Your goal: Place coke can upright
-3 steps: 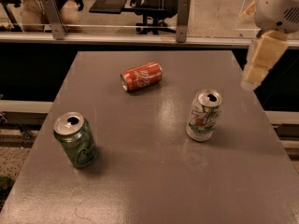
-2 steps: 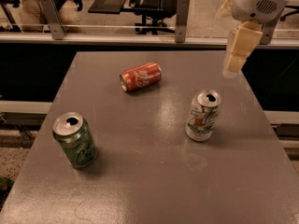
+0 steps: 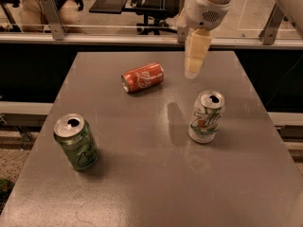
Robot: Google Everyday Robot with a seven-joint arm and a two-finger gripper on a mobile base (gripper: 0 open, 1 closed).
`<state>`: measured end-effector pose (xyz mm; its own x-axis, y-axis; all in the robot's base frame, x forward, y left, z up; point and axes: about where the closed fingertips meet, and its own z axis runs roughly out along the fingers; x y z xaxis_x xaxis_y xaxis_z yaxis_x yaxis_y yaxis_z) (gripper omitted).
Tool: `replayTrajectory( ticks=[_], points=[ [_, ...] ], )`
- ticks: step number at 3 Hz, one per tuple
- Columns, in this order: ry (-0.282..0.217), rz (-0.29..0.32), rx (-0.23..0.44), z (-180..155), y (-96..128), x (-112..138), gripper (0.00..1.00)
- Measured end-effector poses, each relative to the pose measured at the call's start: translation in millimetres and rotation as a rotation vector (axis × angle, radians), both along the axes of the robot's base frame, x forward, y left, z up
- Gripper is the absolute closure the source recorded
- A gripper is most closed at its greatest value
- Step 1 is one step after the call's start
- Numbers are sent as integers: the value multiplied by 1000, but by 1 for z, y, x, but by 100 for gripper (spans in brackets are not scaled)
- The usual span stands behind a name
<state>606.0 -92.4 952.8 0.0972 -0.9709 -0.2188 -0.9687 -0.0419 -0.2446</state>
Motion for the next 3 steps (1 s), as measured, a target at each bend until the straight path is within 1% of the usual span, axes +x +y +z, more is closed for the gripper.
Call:
replayTrajectory(
  ticks=[1, 2, 3],
  points=[
    [22, 66, -14, -21, 31, 9, 0],
    [61, 184, -52, -50, 68, 14, 0],
    [95, 288, -91, -73, 98, 17, 0]
  ],
)
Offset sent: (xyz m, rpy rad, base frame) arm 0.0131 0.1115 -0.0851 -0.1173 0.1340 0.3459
